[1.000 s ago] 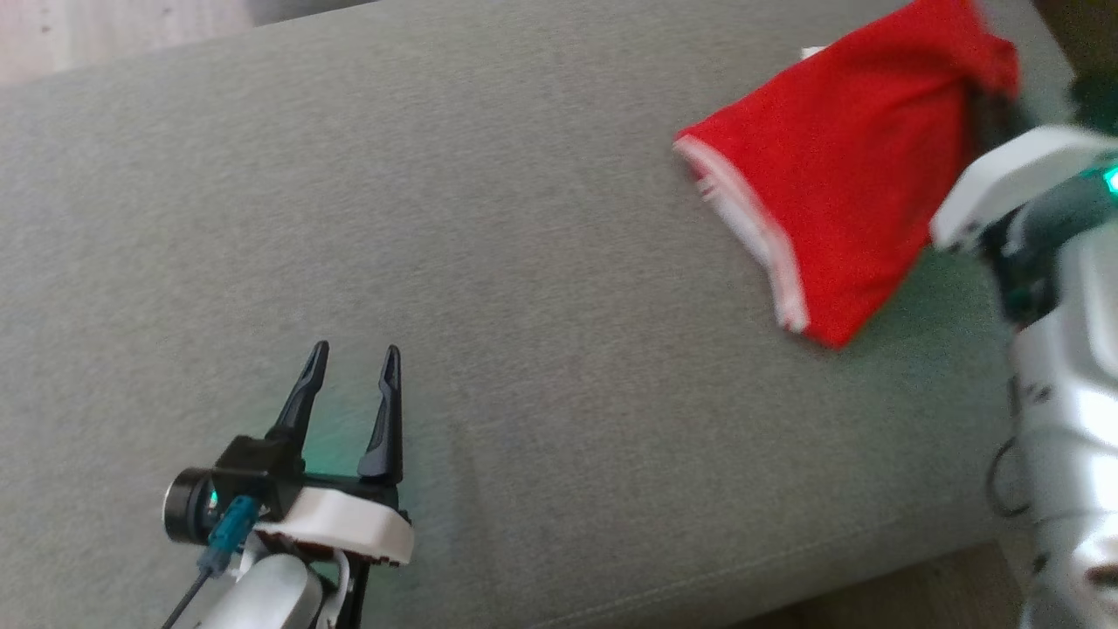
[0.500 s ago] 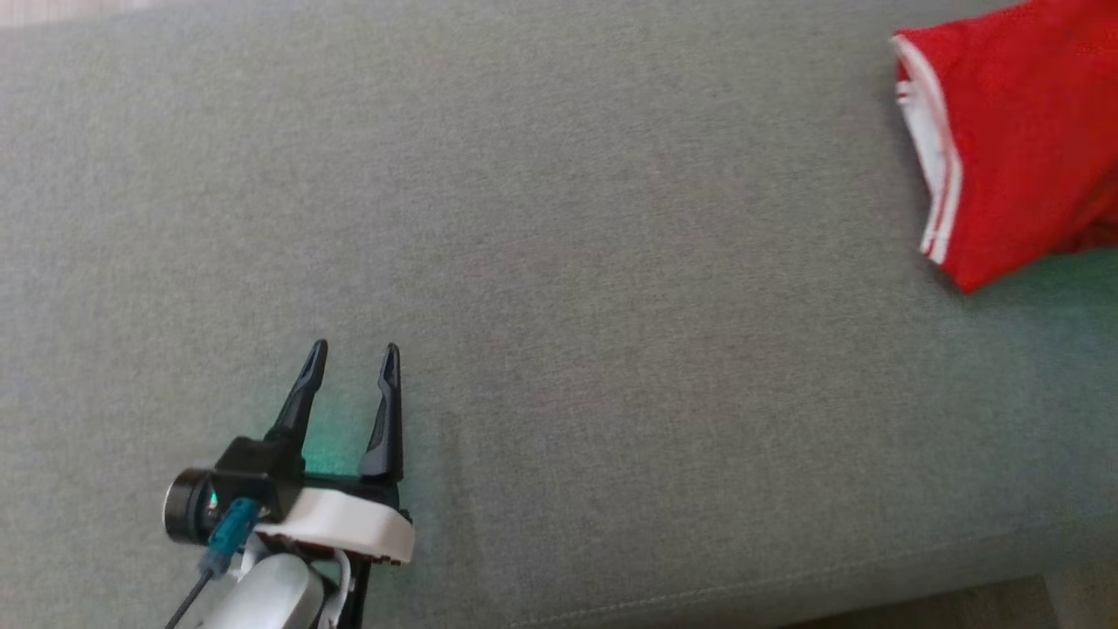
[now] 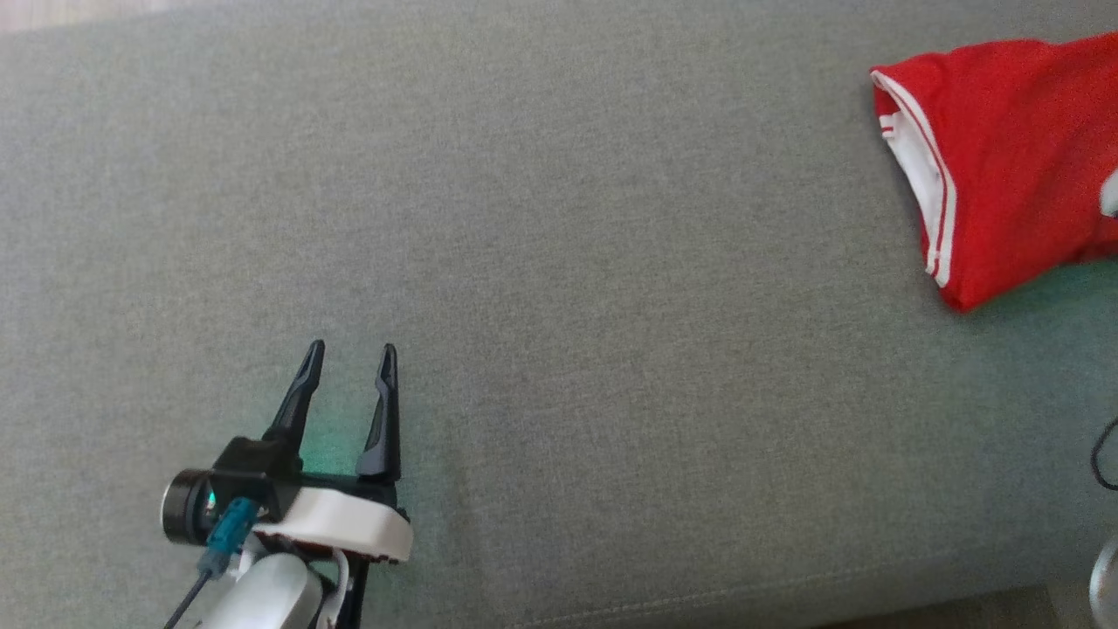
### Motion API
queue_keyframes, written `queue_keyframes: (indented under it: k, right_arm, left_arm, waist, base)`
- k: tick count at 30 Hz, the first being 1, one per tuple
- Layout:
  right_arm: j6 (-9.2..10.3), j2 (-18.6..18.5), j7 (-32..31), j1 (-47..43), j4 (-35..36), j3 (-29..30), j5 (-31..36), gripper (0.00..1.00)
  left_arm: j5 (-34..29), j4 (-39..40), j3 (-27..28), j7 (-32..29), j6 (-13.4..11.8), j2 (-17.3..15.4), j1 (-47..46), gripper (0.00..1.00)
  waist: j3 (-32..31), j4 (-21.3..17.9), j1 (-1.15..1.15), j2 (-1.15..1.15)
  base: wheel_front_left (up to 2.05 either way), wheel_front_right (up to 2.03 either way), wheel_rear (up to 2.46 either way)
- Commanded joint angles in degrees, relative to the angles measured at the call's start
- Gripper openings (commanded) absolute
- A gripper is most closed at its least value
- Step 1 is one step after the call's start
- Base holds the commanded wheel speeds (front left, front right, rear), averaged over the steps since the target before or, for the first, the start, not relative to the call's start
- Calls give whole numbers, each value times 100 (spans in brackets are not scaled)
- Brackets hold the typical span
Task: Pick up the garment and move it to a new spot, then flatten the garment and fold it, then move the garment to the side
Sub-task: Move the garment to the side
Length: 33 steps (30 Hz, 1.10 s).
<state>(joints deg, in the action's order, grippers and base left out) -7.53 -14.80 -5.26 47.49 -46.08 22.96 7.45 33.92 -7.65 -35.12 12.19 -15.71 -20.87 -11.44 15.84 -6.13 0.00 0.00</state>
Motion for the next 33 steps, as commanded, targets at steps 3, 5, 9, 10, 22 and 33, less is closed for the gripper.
queue_keyframes:
  k: [3,5,9,10,22,33]
  right_arm:
    - [4,60,233,125,286,-415,-109,100]
    - [4,149,343,73,359,-665,-170,100]
    - [4,327,580,-187,536,-1179,-381,100]
    - [4,383,641,-292,592,-1309,-447,100]
    - [4,972,1079,-2257,1623,-2269,-1071,100]
    - [4,1189,1392,-4286,2834,-2576,-1466,100]
  left_arm:
    - [65,134,267,100,-47,-111,-150,100]
    - [92,121,299,122,-59,-102,-104,100]
    - [202,70,407,170,-102,-58,75,100]
    - [242,65,455,183,-125,-41,141,100]
    - [516,77,881,266,-250,-2,1206,100]
    - [464,136,988,278,-216,64,1676,100]
  waist:
    - [-236,9,0,0]
    - [-425,40,0,0]
    - [-888,151,0,0]
    - [-1010,181,0,0]
    - [-1992,626,0,0]
    - [-2306,981,0,0]
  base:
    - [0,0,0]
    - [0,0,0]
    - [0,0,0]
    - [0,0,0]
    - [0,0,0]
    - [0,0,0]
